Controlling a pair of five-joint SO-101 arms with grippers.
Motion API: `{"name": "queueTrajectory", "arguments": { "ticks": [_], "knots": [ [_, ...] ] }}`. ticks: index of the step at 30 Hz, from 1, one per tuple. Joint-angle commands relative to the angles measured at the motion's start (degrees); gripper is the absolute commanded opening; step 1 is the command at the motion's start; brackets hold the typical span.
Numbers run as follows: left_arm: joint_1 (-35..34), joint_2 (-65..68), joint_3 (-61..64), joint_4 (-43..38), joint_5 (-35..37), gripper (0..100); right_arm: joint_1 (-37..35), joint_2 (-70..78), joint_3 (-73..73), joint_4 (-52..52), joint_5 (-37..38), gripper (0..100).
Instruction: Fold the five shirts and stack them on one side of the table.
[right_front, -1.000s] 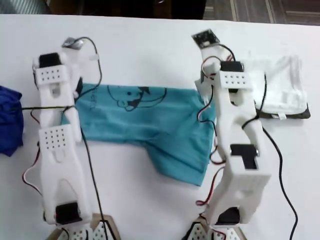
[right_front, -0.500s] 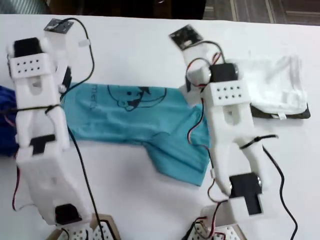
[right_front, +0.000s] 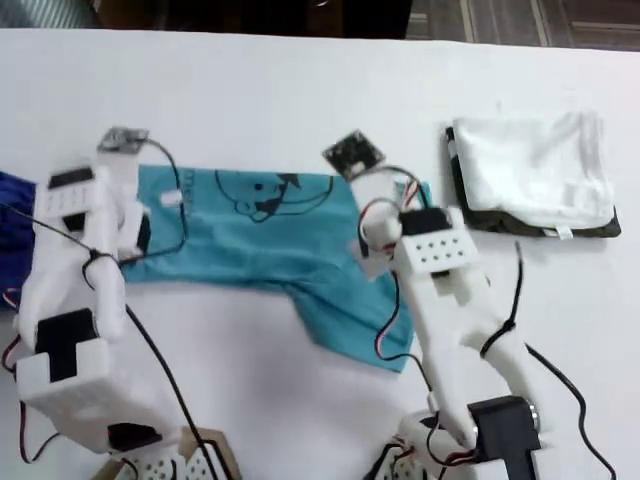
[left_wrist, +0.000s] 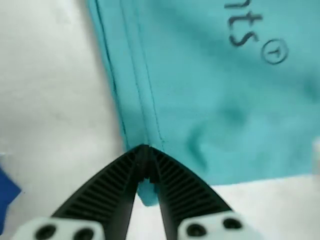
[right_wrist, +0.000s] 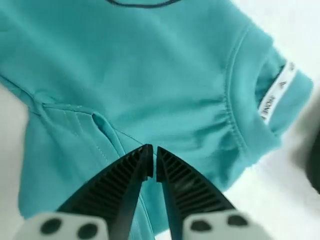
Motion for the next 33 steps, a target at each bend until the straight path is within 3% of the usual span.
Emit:
{"name": "queueTrajectory", "arguments": {
  "ticks": [1, 4, 13, 23, 29, 33],
  "knots": [
    [-1.32, -3.43, 6.81, -7.65, -0.26, 3, -1.01, -2.86, 6.42, -9.01, -0.09, 2.1],
    [-2.29, -3.78, 11.12, -12.40, 0.00, 3, -3.03, -2.86, 11.34, -13.14, -0.09, 2.1],
    [-2.37, -3.52, 11.03, -12.75, 0.09, 3, -9.27, -3.12, 14.51, -13.41, -0.09, 2.1],
    [-2.37, -3.43, 11.03, -12.84, 0.09, 3, -14.20, -4.44, 14.07, -0.57, 0.00, 2.1],
    [-2.37, -3.43, 11.03, -12.84, 0.09, 3, -13.93, -16.92, 13.01, 3.91, 0.00, 2.1],
    [-2.37, -3.43, 11.03, -12.84, 0.09, 3, -12.09, -27.12, 13.45, 0.04, 0.00, 2.1]
  ]
}}
